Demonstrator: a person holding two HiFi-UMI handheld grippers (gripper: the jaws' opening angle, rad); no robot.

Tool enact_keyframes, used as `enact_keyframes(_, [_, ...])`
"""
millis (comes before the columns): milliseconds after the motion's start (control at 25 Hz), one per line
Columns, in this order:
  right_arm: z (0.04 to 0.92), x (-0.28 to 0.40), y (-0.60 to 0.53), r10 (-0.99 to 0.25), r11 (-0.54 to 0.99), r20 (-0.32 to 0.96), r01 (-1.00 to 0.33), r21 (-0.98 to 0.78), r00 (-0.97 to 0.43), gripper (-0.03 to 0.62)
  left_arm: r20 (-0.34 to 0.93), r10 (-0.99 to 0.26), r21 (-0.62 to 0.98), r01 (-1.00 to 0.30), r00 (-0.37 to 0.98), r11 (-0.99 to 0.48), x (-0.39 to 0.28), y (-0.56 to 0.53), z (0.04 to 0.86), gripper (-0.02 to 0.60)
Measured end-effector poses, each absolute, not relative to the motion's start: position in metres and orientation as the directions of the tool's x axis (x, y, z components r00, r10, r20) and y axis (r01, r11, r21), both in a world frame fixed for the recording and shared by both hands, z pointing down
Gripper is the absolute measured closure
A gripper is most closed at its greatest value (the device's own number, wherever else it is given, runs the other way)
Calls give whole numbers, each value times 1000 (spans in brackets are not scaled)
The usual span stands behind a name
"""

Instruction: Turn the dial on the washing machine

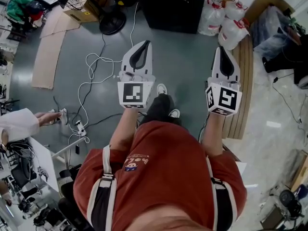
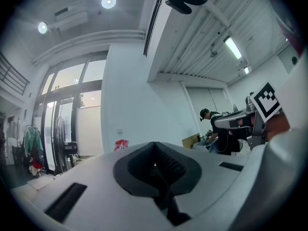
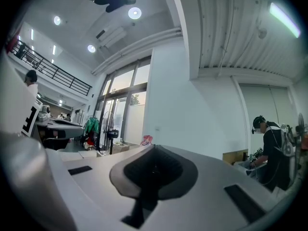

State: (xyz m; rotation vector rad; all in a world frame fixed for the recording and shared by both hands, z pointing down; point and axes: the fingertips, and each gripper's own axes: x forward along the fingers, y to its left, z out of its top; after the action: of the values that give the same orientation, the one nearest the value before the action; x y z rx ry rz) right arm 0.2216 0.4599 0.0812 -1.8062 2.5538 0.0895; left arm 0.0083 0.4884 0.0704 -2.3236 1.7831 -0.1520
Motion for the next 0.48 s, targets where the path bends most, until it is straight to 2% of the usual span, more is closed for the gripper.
enact_keyframes(480, [77, 212, 398, -942, 328, -55, -943, 62, -331, 583, -69, -967, -201, -953, 245, -227, -8, 433, 74, 572])
